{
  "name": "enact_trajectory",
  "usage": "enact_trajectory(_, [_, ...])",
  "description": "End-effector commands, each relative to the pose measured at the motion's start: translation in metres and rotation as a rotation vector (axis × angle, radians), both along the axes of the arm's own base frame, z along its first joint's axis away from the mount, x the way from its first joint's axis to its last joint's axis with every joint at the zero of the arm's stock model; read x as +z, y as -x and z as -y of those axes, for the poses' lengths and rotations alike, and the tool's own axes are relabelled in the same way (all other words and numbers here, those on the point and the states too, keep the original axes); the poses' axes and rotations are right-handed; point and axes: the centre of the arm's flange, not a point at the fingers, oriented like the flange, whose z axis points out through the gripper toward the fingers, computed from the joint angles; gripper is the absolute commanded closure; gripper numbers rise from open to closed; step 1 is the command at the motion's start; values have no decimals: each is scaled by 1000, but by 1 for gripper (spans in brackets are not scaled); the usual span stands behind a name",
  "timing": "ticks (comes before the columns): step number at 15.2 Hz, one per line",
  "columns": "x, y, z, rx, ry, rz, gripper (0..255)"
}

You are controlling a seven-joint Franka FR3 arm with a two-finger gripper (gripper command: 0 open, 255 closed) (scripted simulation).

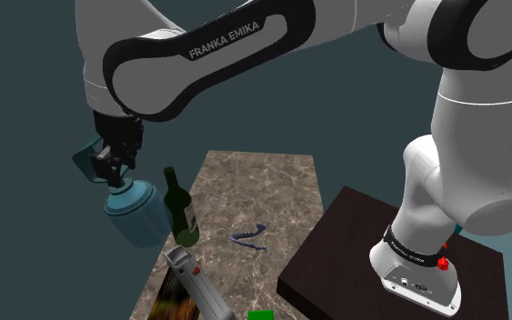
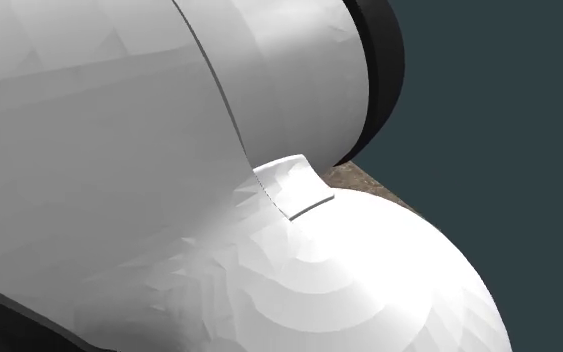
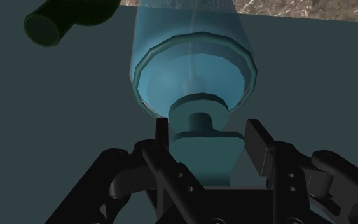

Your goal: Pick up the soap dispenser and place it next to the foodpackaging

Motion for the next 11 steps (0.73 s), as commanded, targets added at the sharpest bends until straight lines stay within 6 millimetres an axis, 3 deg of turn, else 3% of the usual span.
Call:
enact_trajectory(1, [-11,0,1,0,0,0,255])
enact_trajectory(11, [-64,0,1,0,0,0,255])
